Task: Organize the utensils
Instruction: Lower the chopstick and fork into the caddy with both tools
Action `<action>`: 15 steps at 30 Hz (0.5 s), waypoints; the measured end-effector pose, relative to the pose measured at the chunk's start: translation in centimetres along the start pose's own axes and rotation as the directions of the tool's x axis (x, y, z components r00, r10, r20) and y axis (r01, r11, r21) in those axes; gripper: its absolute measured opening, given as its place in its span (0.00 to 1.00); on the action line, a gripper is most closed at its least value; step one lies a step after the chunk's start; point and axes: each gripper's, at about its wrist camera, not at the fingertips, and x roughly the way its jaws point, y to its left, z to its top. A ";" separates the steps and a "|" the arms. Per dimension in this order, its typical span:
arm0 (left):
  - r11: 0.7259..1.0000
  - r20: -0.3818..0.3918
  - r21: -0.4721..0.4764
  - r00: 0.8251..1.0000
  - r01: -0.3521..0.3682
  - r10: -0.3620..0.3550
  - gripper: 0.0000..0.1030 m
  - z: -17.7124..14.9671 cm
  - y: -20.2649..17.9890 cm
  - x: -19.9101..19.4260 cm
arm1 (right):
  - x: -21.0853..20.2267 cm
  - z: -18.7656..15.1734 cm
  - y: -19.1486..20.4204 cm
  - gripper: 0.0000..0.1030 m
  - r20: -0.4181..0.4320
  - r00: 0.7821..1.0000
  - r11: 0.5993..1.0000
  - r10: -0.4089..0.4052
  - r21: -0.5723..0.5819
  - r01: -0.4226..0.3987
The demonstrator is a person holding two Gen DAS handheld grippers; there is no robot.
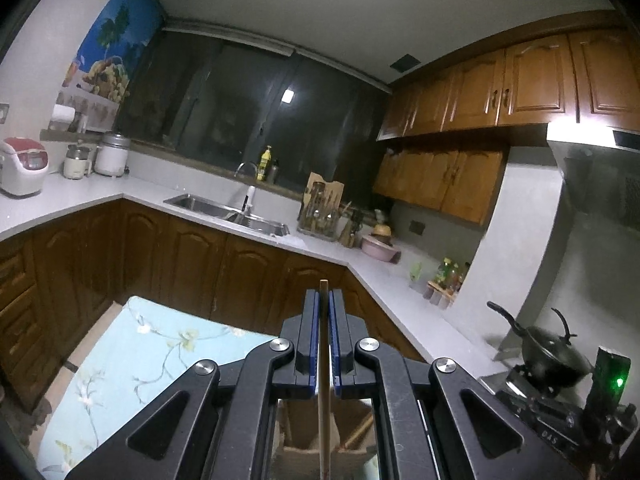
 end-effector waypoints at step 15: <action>0.999 0.060 0.009 0.997 -0.048 0.047 0.03 -3.5 0.6 8.0 | 4.2 2.0 0.1 0.02 -0.029 0.999 0.997 -0.027 -0.079 0.025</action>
